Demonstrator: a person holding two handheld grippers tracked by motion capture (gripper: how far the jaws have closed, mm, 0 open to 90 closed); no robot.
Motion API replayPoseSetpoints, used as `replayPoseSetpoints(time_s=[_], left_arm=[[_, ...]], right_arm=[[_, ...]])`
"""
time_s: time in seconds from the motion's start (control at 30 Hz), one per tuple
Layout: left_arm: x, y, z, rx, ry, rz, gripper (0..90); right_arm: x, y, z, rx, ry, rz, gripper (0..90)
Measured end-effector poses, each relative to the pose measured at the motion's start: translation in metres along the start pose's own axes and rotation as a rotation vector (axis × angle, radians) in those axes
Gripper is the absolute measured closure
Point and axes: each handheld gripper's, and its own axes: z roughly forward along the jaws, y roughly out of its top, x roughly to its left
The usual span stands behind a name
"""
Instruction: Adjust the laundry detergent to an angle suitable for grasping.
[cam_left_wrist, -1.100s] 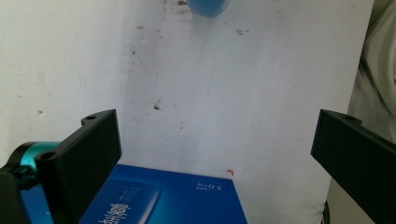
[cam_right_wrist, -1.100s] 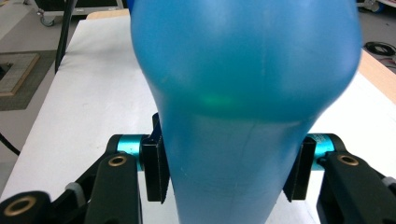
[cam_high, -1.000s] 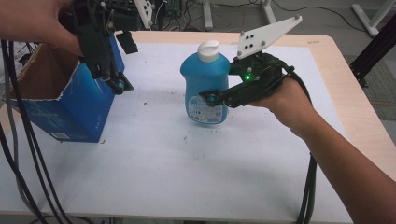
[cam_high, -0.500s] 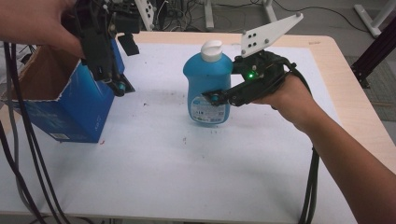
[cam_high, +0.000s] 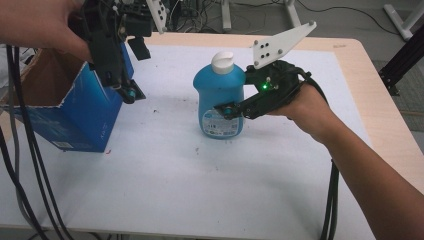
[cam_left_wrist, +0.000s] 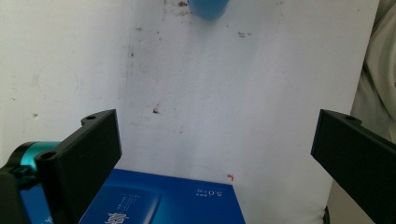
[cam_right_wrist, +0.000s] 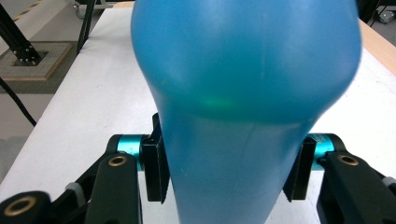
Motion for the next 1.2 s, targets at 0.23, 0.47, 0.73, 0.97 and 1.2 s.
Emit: replayPoseSetpoints(time_s=[0.23,0.47,0.73,0.97,1.2], left_arm=[[0.002,0.0,0.002,0.004,-0.007,-0.002,1.7],[0.003,-0.002,0.003,0.003,-0.009,-0.01,1.7],[0.005,-0.002,0.004,0.006,-0.011,-0.009,1.7],[0.005,-0.002,0.007,0.009,-0.016,-0.008,1.7],[0.004,0.001,0.009,0.005,-0.017,-0.008,1.7]], right_arm=[[-0.001,-0.004,0.008,0.017,0.025,-0.014,45.4],[-0.002,-0.005,0.013,0.012,0.037,-0.015,45.4],[-0.002,-0.008,0.013,0.011,0.045,-0.017,45.4],[-0.001,-0.013,0.009,0.009,0.04,0.005,43.6],[0.0,-0.015,0.009,-0.007,0.048,0.033,41.2]])
